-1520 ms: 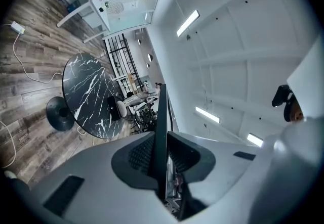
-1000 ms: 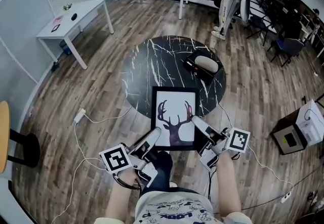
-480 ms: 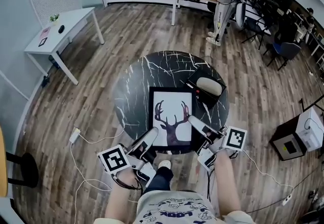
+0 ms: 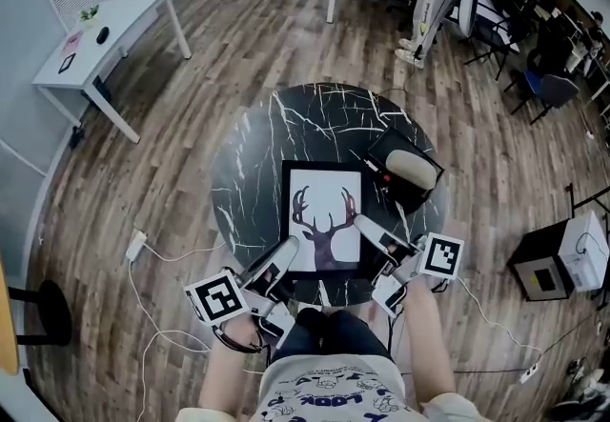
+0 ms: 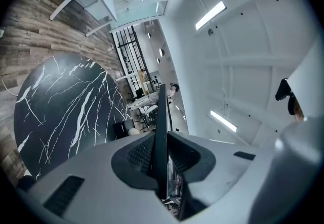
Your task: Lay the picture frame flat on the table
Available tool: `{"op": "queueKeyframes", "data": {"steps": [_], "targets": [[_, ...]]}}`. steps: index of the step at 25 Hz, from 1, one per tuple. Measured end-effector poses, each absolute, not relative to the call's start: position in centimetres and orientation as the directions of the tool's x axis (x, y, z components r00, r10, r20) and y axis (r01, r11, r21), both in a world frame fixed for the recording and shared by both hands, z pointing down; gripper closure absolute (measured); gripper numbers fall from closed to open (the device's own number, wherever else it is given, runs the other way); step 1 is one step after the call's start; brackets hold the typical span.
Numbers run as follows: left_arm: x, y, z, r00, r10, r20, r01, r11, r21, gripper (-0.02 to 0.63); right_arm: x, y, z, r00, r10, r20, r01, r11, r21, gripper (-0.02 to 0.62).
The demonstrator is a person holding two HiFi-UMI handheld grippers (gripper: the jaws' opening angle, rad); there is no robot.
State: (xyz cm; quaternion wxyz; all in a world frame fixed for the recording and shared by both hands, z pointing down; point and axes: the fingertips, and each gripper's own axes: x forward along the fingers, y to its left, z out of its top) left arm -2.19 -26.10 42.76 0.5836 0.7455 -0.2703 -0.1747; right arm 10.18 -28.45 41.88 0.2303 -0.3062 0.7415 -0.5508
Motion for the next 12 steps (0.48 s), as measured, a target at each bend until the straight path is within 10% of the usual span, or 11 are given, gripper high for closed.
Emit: {"op": "queueKeyframes", "data": {"steps": [12], "targets": [[-1.9, -29.4, 49.6, 0.755, -0.629, 0.187, -0.274, -0.043, 0.961, 0.528, 10.5, -32.5, 48.8, -0.767, -0.628, 0.135, -0.239, 0.083, -0.967, 0.511]]}}
